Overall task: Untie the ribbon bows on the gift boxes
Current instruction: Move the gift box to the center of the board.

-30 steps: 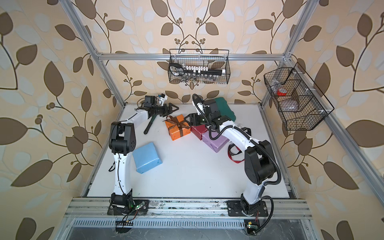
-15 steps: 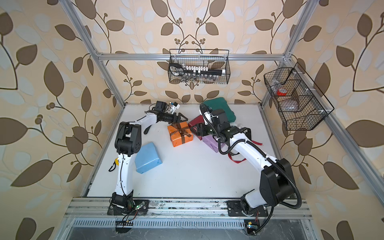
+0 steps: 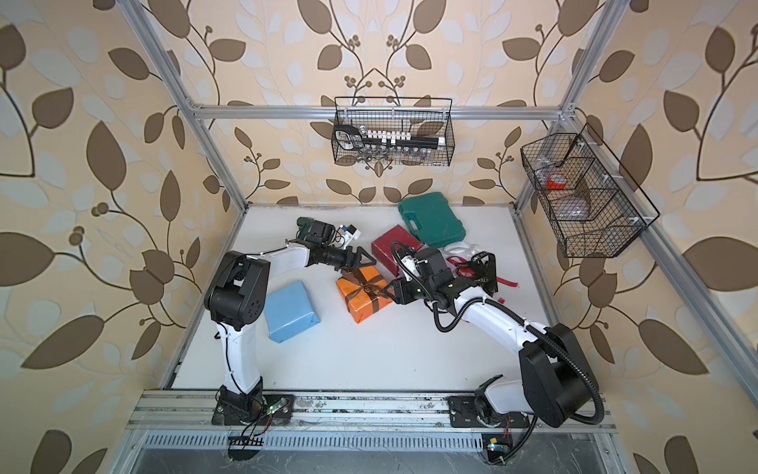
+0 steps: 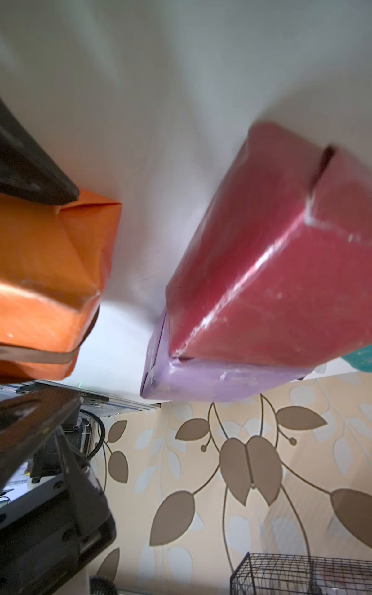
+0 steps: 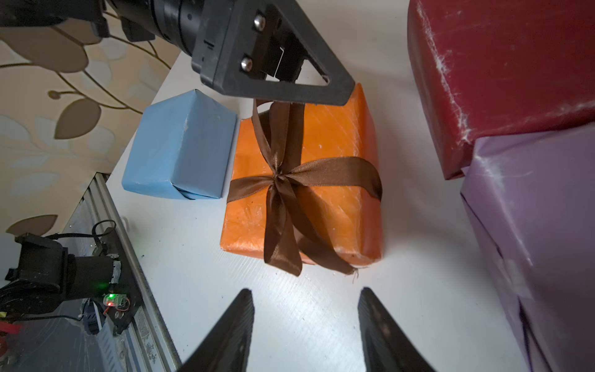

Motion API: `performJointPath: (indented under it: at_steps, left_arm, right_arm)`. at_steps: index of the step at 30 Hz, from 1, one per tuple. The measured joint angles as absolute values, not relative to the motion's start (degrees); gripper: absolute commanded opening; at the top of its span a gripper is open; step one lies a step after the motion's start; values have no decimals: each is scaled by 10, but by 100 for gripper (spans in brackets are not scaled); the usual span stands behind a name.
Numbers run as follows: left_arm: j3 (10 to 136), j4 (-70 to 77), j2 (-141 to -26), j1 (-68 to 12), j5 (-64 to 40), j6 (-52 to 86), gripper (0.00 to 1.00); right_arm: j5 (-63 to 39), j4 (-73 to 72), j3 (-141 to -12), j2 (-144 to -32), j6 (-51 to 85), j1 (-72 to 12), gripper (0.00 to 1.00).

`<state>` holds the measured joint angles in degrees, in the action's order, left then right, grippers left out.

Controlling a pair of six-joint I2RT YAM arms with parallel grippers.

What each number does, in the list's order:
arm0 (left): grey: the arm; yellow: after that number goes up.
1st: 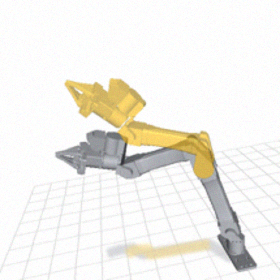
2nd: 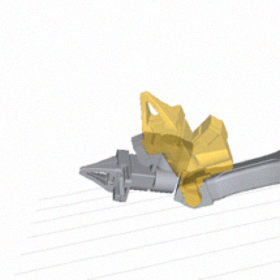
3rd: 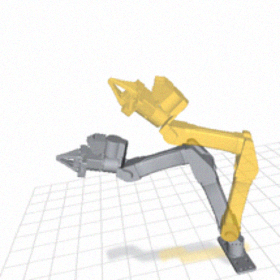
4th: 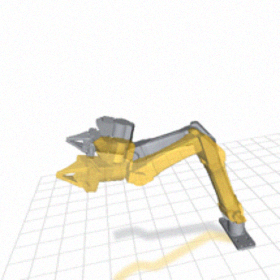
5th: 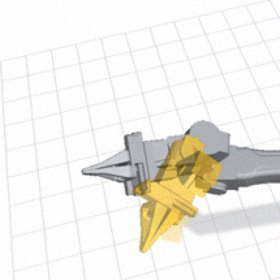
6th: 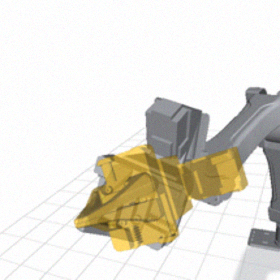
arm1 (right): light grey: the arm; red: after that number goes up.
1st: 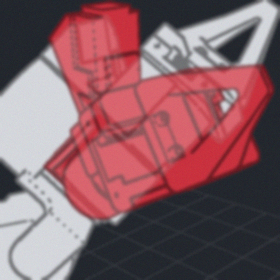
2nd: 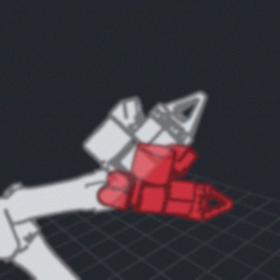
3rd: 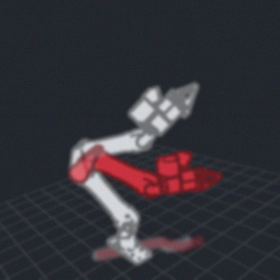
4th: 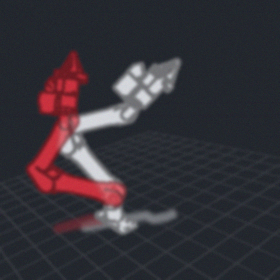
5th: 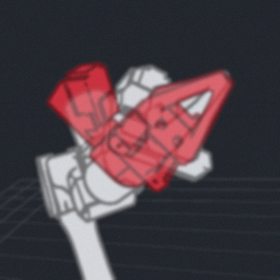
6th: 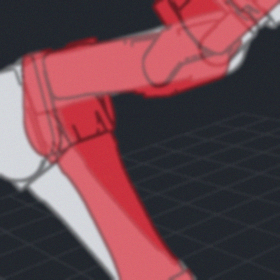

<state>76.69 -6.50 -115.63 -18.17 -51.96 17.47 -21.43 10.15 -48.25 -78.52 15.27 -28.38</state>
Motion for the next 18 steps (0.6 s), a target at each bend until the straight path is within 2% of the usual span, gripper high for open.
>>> performJointPath:
  at_steps: [4,11,18]
  left_arm:
    - [769,-83,-1128,-191,-504,178,95]
    - [786,-146,-1087,-170,-470,178,94]
    - [761,-166,-1044,-149,-447,186,94]
  right_arm:
    - [-210,92,-463,-782,139,-284,43]
    - [-188,91,-427,-776,96,-292,43]
    - [-184,73,-416,-778,96,-315,50]
